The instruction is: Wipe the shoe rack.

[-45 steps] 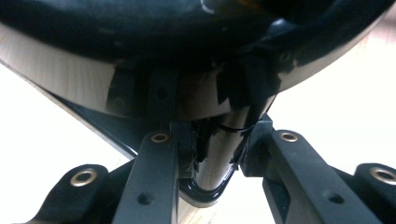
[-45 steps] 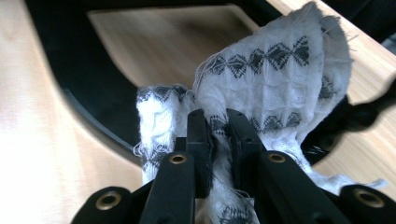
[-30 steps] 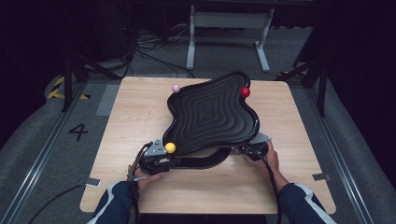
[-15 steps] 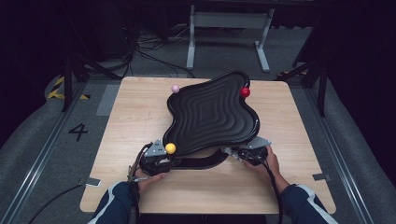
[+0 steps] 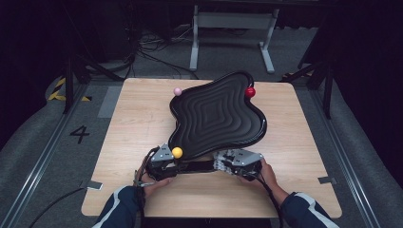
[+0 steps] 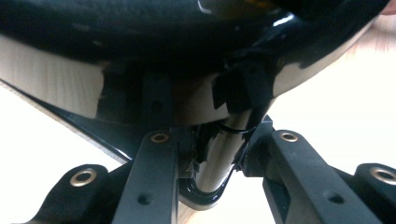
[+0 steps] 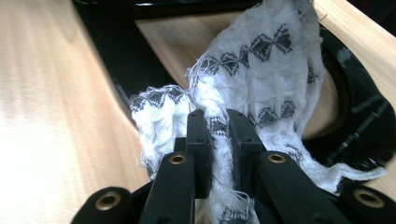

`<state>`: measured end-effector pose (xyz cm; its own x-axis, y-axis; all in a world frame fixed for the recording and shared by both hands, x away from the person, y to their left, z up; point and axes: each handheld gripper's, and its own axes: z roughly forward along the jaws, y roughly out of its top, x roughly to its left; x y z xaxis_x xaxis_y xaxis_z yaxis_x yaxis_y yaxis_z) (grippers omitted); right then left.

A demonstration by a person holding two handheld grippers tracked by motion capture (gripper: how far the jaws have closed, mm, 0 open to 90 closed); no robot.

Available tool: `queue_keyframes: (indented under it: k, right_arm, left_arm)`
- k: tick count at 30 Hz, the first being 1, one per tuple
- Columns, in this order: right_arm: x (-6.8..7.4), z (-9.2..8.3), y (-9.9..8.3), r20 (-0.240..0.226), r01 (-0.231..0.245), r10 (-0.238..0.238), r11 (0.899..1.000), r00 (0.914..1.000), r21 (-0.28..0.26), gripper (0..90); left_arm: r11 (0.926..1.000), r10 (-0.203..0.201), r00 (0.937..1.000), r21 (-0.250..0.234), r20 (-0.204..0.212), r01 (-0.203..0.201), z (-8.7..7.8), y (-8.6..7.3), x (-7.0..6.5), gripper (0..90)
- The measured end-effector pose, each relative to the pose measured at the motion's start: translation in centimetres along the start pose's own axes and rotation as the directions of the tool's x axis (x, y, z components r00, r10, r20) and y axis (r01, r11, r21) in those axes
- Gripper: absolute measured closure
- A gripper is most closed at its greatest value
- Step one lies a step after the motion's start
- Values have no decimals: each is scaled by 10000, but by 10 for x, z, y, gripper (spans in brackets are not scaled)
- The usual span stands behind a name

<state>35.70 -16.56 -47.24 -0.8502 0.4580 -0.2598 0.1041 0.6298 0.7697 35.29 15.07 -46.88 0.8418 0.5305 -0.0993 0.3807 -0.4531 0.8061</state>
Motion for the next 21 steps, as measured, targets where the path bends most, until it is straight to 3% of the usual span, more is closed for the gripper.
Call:
queue_keyframes:
  k: [7,12,14,21]
  right_arm:
    - [0,1,0,180,346,-348,9993,9992,123,813]
    - [-15,-2,-6,681,-20,-1,9995,9977,308,813]
    - [-25,-5,-11,901,-465,443,9987,9949,228,813]
    - [-40,-7,-17,1749,-679,604,9970,9827,374,812]
  left_arm:
    - [10000,74,10000,-66,65,-74,0,-1,1,727]
    - [10000,72,10000,-40,68,-72,0,-1,1,727]
    - [9999,-49,9999,-95,138,50,1,-1,1,726]
    - [9999,-71,9999,-93,131,72,1,-1,1,726]
